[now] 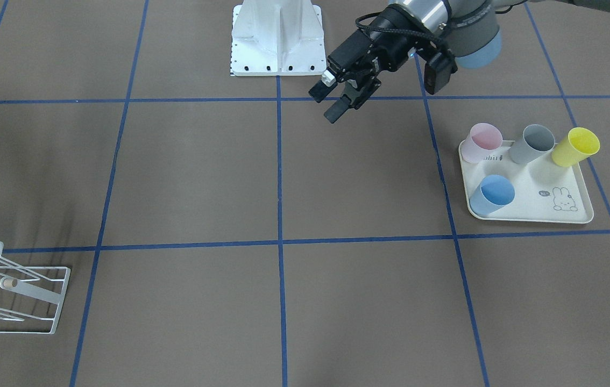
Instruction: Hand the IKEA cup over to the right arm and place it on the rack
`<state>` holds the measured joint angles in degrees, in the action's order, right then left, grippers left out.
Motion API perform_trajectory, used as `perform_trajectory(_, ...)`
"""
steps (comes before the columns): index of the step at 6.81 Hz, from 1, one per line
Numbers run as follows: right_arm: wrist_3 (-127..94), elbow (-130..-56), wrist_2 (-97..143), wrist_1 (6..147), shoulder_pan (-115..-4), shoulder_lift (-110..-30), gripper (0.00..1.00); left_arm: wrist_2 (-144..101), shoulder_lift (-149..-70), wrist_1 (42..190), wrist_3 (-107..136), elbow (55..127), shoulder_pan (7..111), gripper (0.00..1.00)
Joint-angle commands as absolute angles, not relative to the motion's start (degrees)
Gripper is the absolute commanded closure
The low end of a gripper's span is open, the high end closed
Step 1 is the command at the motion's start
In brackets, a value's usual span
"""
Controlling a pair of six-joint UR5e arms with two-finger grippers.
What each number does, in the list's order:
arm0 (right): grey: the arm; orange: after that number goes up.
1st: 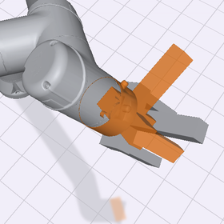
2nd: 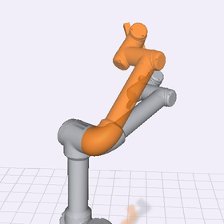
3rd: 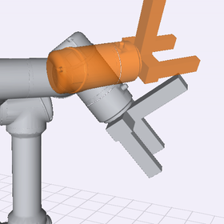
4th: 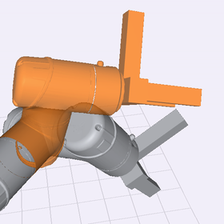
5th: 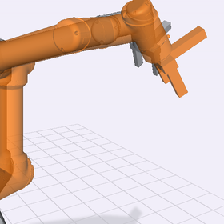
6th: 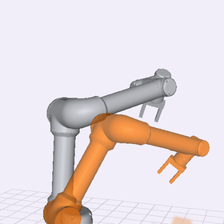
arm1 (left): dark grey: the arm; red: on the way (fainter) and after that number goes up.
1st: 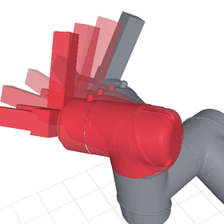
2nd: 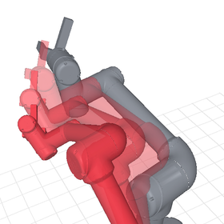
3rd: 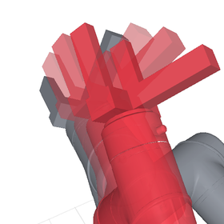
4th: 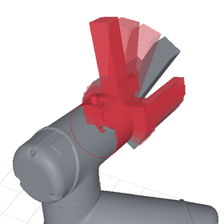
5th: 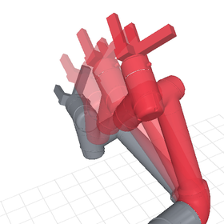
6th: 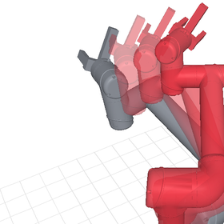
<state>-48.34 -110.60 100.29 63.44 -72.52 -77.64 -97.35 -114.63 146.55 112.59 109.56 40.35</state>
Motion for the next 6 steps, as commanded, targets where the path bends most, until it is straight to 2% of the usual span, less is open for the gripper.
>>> perform_trajectory(1, -54.1, -116.6, 109.1, 69.4, -72.6, -76.3, 0.0, -115.2, -107.7, 140.6, 96.0, 111.4, 52.1, 0.01)
perform_trajectory(3, -62.7, -116.4, 119.0, 69.1, -72.4, -73.0, 0.0, -125.3, -100.4, 132.5, 72.5, 111.4, 59.6, 0.01)
perform_trajectory(5, -75.2, -115.7, 120.6, 68.1, -68.6, -68.5, 0.0, -125.8, -98.9, 119.1, 52.6, 111.4, 62.1, 0.01)
perform_trajectory(6, -81.1, -114.6, 120.5, 62.3, -67.0, -68.3, 0.0, -125.4, -99.1, 111.8, 42.6, 110.7, 62.6, 0.01)
